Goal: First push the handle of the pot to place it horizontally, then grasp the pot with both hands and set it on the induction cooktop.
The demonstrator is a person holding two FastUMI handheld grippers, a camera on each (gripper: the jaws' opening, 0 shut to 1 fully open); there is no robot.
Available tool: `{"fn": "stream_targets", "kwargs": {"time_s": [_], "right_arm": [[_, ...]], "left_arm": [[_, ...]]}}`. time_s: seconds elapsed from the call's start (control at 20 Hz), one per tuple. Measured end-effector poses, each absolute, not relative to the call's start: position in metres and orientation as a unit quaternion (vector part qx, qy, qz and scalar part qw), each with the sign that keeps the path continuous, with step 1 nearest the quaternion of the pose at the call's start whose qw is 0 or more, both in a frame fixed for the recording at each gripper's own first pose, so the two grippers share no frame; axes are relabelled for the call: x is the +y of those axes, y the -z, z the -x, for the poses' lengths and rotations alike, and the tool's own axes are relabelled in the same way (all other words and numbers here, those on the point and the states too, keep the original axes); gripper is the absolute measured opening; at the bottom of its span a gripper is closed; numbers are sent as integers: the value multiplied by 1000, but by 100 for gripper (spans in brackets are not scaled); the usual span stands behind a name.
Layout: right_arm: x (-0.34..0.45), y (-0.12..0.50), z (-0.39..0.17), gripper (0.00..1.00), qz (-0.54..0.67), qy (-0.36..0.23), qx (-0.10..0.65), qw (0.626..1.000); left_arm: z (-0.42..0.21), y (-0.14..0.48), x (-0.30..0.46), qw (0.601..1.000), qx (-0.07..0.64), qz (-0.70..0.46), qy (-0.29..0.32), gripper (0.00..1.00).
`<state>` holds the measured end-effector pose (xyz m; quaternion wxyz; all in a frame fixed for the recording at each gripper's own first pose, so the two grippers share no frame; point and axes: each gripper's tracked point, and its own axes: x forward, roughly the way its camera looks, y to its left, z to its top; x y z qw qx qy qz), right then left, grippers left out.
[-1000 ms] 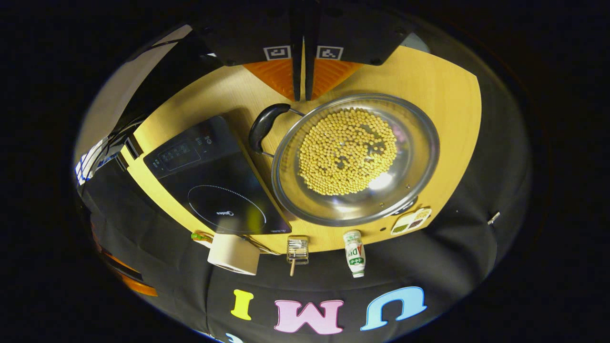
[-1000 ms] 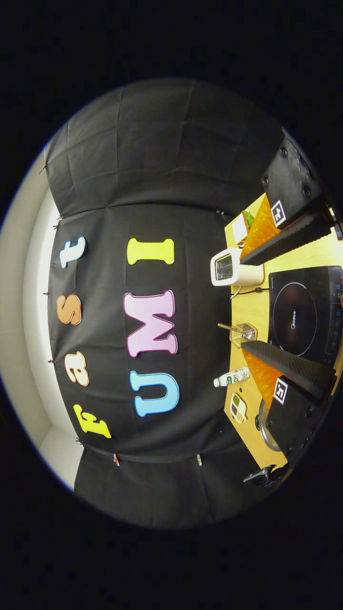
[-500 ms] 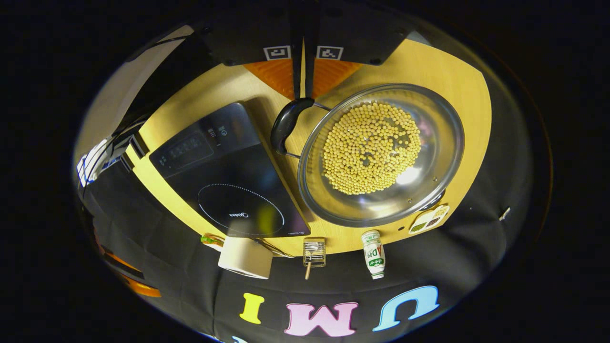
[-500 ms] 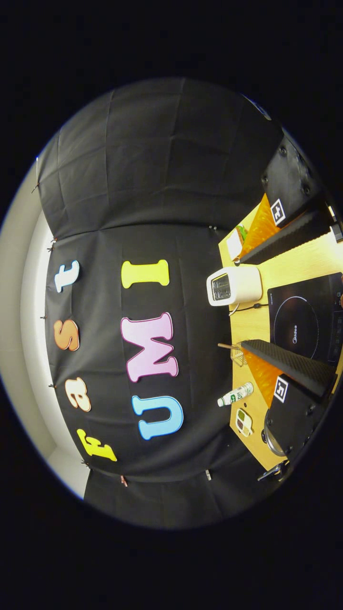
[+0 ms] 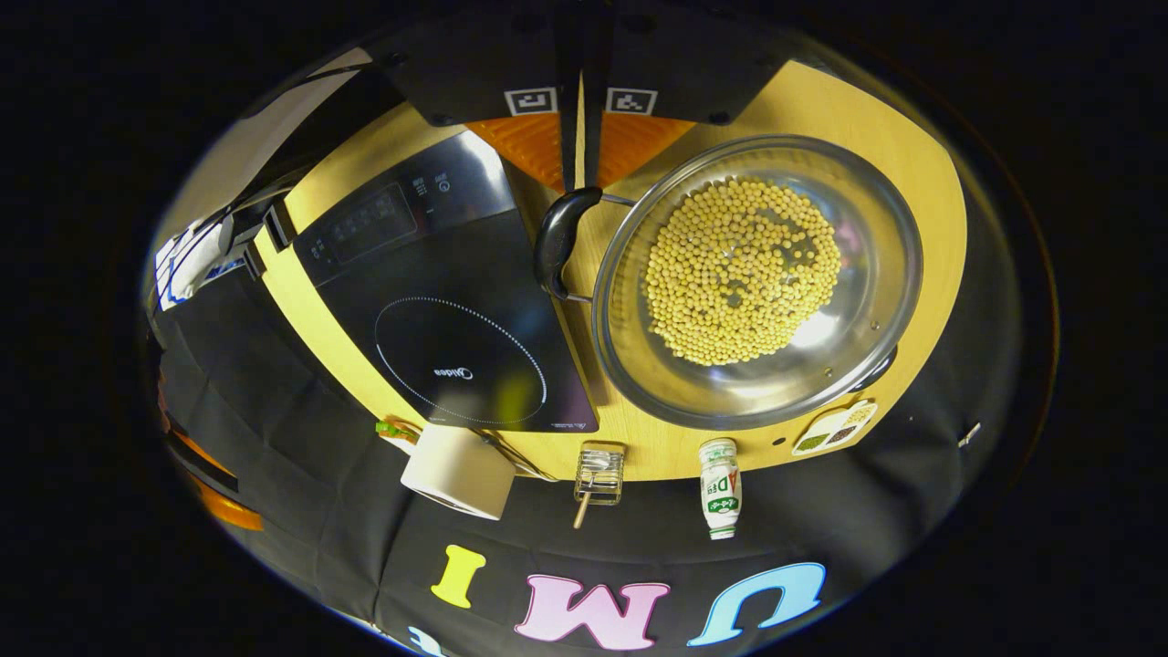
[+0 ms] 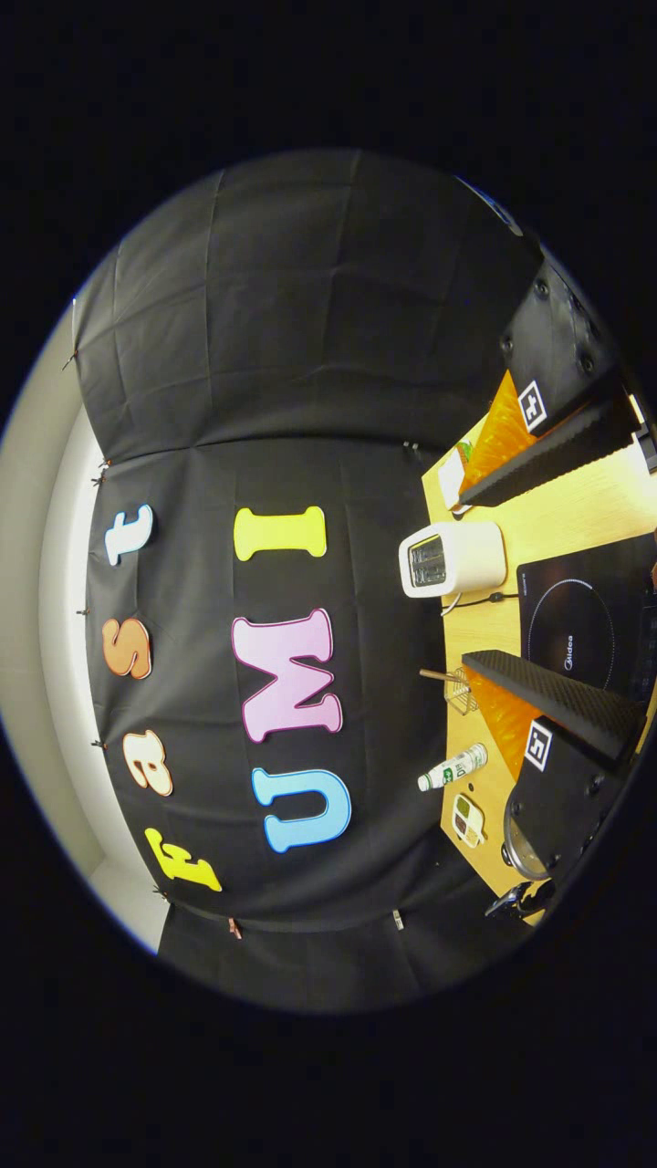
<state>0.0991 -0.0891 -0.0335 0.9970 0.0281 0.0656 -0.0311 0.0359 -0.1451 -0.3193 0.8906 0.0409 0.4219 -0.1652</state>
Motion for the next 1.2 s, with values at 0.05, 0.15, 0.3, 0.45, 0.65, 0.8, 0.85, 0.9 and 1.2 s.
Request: {"fn": "stream_targets", "kwargs": {"time_s": [0.05,0.15,0.3,0.45,0.65,0.8,0.85,0.9,1.2], "right_arm": [[-91,33,-100,98,-28,34,65,997],[-95,32,-101,98,-25,40,65,997],[-99,32,-101,98,-21,45,64,997],[-102,32,-102,98,-19,50,65,996],[-107,32,-99,98,-15,57,65,996],[-108,34,-97,98,-13,59,68,996],[-108,34,-96,98,-11,60,68,996],[-109,34,-95,98,-9,60,68,996],[-116,33,-92,98,-2,69,68,995]], "left_arm": [[-40,320,-147,891,421,-38,166,5],[-48,319,-149,891,419,-36,169,5],[-58,319,-155,892,416,-35,172,5],[-69,318,-158,894,414,-28,172,5],[-81,316,-161,895,413,-19,171,5],[-90,316,-164,896,409,-23,173,5],[-93,316,-164,896,408,-21,173,5],[-97,315,-165,897,407,-16,172,5],[-117,314,-167,899,403,-4,170,5]]}}
